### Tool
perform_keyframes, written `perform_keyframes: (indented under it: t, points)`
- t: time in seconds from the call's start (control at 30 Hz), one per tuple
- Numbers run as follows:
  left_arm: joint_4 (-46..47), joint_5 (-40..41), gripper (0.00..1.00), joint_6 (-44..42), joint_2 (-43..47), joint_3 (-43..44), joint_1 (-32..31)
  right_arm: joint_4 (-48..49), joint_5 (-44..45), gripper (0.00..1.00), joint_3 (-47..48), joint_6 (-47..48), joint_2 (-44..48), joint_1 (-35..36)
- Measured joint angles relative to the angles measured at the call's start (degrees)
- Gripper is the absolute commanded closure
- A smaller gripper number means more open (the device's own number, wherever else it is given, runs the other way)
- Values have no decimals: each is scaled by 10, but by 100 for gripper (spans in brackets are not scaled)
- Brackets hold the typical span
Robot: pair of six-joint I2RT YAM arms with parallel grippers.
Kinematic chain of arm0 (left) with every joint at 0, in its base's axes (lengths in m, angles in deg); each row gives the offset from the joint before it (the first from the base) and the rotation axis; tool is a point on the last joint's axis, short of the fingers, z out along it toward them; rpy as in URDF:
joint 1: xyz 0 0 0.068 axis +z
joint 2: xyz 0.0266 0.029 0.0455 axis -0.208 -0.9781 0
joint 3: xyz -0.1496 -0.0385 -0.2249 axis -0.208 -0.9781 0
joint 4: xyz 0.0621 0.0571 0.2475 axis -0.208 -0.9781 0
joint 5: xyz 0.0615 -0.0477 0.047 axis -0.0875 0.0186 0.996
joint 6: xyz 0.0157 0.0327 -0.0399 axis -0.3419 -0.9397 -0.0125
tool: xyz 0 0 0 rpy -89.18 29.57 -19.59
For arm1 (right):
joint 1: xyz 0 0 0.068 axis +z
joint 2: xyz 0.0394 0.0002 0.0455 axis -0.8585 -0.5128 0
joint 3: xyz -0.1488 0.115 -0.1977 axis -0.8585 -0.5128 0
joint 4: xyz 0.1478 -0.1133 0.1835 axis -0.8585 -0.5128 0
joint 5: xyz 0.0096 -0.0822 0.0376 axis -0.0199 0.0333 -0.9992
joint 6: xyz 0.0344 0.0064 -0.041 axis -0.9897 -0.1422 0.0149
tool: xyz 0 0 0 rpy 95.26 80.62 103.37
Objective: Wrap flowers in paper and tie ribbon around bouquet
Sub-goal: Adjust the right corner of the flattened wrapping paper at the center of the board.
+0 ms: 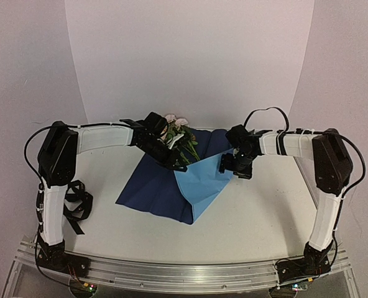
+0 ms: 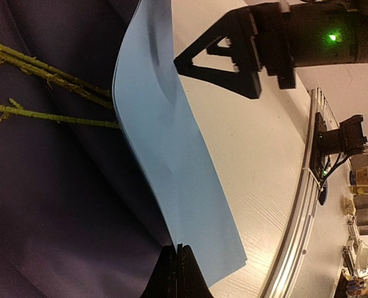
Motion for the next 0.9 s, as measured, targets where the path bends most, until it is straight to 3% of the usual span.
perform_keyframes:
  t: [0.13,0.23,0.47,0.7,0.9]
  points:
    - [0,-8,100,1,4,-5,16,32,18,14,-16,-4,21,-6]
    - [-1,-10,100,2,4,-5,24,80,9,25,-22,-9,18,-28]
    - [-4,-11,100,3,4,-3,34,187,-25,29,-42,-35,-10,-54]
    - [-15,-12,100,7,0,16,40,228,-40,33,-77,-70,-21,-49]
    - [-19,-6,100,18,-7,41,42,244,-38,43,-114,-106,-20,-48]
